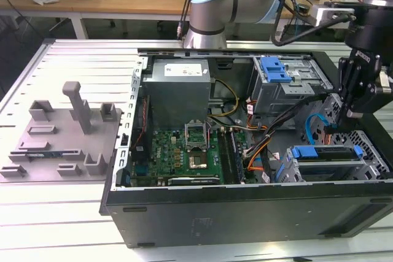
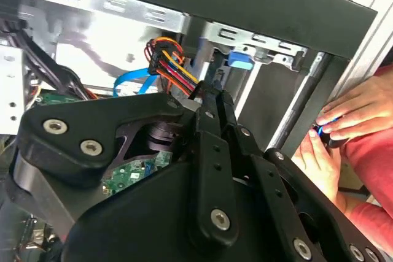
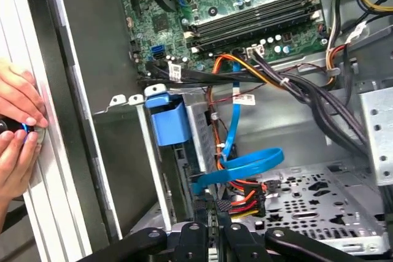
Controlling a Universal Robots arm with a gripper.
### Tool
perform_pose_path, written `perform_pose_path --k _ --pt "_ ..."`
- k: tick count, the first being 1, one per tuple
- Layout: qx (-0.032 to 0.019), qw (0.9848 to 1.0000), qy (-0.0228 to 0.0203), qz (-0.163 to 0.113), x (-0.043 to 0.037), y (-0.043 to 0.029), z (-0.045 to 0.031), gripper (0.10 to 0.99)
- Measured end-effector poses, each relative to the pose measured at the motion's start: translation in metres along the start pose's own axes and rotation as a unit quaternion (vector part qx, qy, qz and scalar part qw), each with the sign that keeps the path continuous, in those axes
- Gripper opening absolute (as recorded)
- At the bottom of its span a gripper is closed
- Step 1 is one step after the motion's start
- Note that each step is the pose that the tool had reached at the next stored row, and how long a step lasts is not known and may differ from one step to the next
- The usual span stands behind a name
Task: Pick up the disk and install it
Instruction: 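Insert the first disk wire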
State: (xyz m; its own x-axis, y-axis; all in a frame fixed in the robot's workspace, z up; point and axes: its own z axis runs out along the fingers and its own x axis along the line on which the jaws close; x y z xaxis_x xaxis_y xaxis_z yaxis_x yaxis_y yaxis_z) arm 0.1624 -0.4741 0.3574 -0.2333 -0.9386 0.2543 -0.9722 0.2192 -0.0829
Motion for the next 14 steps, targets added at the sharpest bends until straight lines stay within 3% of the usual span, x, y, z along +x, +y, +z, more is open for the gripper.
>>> perform_pose_path --k 2,3,6,14 --pt "-0.0008 1.0 -0.0049 -0.001 0.0078 0.0008 0.002 0.165" --pt "-0.0017 0.9999 -0.01 -0.002 0.0102 0.0013 0.0026 0.165" --pt "-0.0006 0.9998 -0.0168 -0.012 0.0119 0.0025 0.003 0.165" --pt "0.0072 0.9986 -0.0237 -0.048 0.0122 0.0024 0.003 0.165"
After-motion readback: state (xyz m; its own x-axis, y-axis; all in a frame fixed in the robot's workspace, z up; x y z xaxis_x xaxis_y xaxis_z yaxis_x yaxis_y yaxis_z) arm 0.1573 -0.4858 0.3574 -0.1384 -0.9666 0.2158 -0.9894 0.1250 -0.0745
